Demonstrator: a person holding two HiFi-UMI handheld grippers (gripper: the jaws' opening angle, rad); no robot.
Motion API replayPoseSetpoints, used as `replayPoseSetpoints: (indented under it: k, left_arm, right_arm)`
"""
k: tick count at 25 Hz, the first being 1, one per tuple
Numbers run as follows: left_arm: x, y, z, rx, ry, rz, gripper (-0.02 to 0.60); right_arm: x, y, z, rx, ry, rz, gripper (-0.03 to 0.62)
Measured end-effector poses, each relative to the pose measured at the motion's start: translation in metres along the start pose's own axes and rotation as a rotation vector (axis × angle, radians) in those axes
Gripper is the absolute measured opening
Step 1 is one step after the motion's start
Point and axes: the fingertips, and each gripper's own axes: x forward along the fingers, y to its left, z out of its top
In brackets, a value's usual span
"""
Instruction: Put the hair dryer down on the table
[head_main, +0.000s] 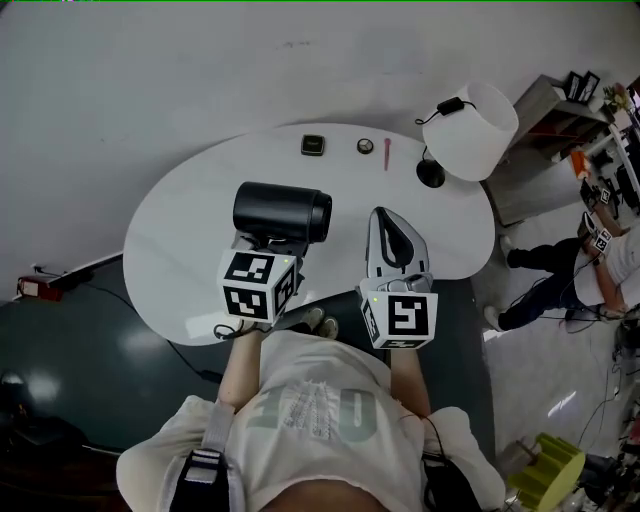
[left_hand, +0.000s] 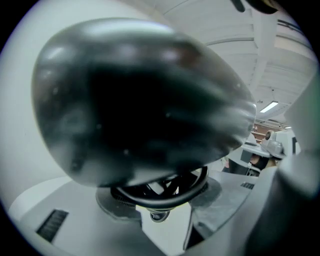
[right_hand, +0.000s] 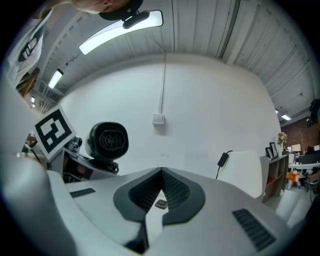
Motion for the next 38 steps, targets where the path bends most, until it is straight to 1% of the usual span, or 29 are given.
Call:
replayPoseSetpoints:
  k: [2, 5, 10, 14, 17, 20, 24, 27, 32, 38]
  left_arm:
    - [0.010, 0.010, -0.023, -0.030, 0.097, 0.005, 0.242]
    - [0.021, 0.021, -0.055, -0.054, 0.208, 0.007, 0.242]
    - [0.045, 0.031, -0.107, -0.061, 0.401, -0.021, 0.242]
    - [0.065, 0.037, -0.139, -0.068, 0.501, -0.041, 0.242]
    - [0.077, 0.042, -0.157, -0.054, 0.564, -0.051, 0.242]
    - [0.087, 0.044, -0.173, -0.058, 0.609, -0.066, 0.242]
    - [0.104, 0.047, -0.185, -0.061, 0.639, -0.071, 0.242]
    - [0.111, 0.046, -0.197, -0.063, 0.661, -0.083, 0.242]
    - [0.116, 0.047, -0.222, -0.084, 0.724, -0.078, 0.242]
    - [0.115, 0.054, -0.249, -0.067, 0.789, -0.055, 0.242]
  right_arm:
    - [0.006, 0.005, -0.007, -0.004, 0.021, 0.007, 0.005]
    - [0.014, 0.011, -0.018, -0.003, 0.058, 0.017, 0.005]
    - [0.029, 0.015, -0.043, 0.005, 0.134, 0.020, 0.005]
    - [0.044, 0.016, -0.068, 0.019, 0.204, 0.016, 0.005]
    - [0.052, 0.015, -0.091, 0.039, 0.267, 0.010, 0.005]
    - [0.055, 0.014, -0.113, 0.058, 0.328, 0.000, 0.005]
    - [0.059, 0.011, -0.132, 0.079, 0.379, -0.010, 0.005]
    - [0.057, 0.010, -0.143, 0.095, 0.405, -0.022, 0.005]
    - [0.058, 0.008, -0.160, 0.118, 0.435, -0.028, 0.005]
    - [0.053, 0.014, -0.175, 0.123, 0.477, -0.026, 0.005]
